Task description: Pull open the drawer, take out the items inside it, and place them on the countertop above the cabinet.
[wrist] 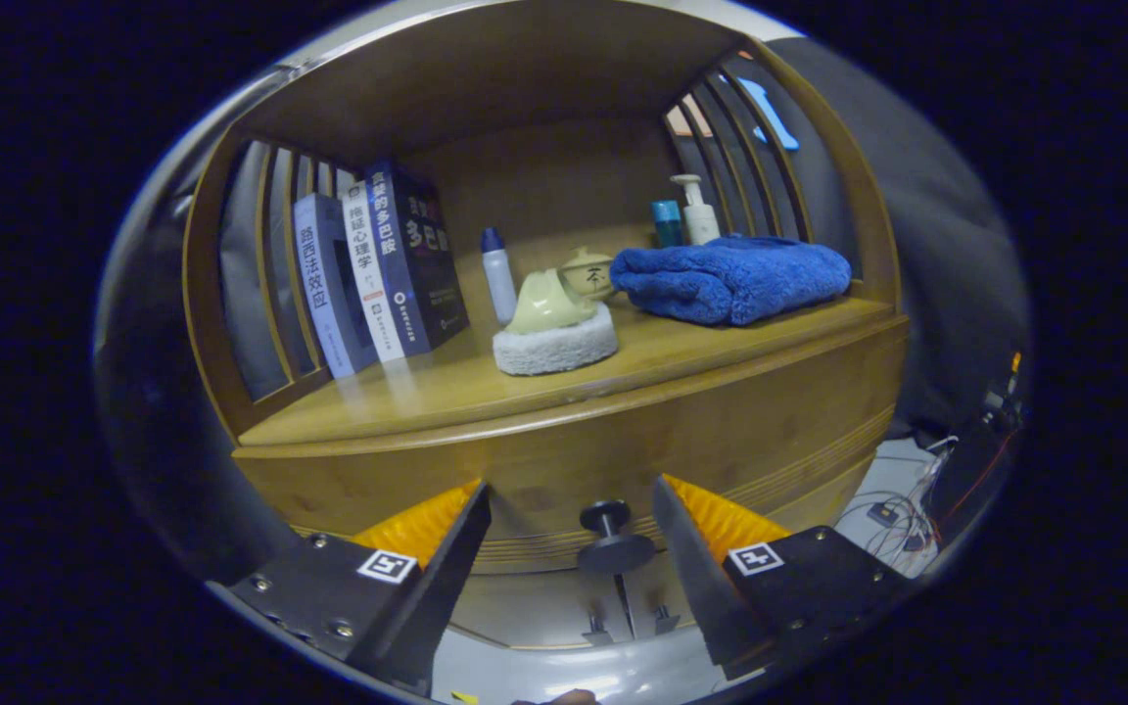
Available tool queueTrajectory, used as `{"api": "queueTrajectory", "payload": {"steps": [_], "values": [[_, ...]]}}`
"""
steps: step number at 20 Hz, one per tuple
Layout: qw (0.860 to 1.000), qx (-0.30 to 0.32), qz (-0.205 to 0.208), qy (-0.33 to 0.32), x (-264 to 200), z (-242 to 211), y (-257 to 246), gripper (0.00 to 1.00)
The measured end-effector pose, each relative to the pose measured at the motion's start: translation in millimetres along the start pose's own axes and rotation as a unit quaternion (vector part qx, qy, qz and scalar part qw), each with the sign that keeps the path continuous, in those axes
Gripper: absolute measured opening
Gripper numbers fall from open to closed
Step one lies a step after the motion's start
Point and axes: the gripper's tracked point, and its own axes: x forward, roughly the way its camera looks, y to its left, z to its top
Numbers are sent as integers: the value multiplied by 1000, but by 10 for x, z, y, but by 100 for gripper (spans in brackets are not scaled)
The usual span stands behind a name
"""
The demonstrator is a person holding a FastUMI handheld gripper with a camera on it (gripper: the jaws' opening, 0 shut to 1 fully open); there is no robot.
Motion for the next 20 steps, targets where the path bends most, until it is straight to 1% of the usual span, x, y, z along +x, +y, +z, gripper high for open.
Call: {"api": "queueTrajectory", "payload": {"steps": [2, 3, 5, 7, 9, 10, 12, 13, 15, 16, 20], "values": [[999, -21, 37, -30, -89, 218, 141, 100], [997, -33, 48, -47, -200, 367, 186, 99], [993, -56, 58, -83, -447, 654, 175, 99], [989, -68, 58, -115, -658, 917, 140, 97], [986, -73, 53, -140, -843, 1145, 57, 97], [985, -69, 58, -146, -953, 1247, 33, 97], [983, -54, 78, -156, -1124, 1391, 1, 88], [982, -50, 82, -161, -1215, 1433, -73, 84], [980, -55, 89, -172, -1383, 1524, -228, 84], [978, -61, 95, -174, -1442, 1542, -300, 82], [982, -68, 101, -146, -1497, 1475, -779, 81]]}}
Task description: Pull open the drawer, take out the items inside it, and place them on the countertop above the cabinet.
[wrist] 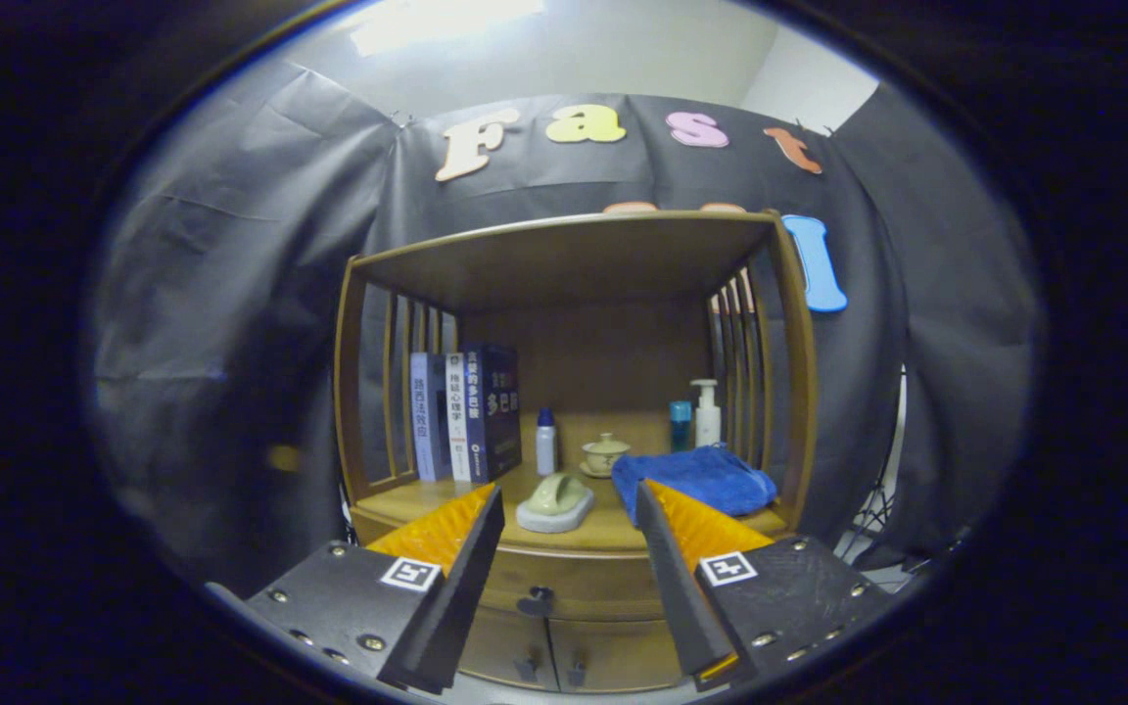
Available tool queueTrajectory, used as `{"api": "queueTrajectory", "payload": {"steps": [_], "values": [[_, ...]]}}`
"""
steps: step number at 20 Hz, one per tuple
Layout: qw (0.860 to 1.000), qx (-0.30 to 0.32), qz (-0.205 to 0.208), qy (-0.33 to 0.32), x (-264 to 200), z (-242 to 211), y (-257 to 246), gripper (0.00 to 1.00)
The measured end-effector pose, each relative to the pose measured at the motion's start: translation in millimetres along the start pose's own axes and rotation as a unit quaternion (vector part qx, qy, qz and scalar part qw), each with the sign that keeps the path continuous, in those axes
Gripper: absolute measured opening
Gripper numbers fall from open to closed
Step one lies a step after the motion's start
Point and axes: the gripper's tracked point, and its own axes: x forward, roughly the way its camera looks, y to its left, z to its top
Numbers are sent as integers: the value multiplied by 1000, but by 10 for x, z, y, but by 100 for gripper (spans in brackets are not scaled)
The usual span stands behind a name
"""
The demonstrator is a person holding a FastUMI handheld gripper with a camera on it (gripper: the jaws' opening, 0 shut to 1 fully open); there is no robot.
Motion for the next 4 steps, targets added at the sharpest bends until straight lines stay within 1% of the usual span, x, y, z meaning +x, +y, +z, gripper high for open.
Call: {"api": "queueTrajectory", "payload": {"steps": [4], "values": [[1000, 7, 0, 30, -165, -167, -520, 81]]}}
